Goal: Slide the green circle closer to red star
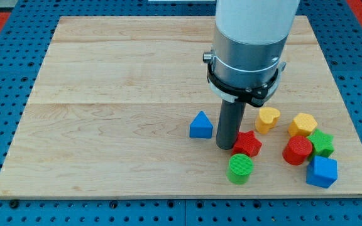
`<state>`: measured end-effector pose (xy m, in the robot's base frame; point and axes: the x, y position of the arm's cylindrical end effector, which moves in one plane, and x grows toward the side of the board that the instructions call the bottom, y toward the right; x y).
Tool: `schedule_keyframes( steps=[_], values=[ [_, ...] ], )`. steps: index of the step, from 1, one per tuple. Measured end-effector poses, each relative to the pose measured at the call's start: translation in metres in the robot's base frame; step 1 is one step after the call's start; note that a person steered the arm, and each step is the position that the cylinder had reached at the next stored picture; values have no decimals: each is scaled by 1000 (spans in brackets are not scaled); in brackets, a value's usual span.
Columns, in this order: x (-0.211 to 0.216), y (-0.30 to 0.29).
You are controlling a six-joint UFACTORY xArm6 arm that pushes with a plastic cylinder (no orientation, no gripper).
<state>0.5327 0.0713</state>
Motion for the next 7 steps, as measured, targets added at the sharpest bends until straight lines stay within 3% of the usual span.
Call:
schedule_keyframes(
  steps=[5, 7],
  values=[
    [-1, 43],
    [-1, -23]
  ],
)
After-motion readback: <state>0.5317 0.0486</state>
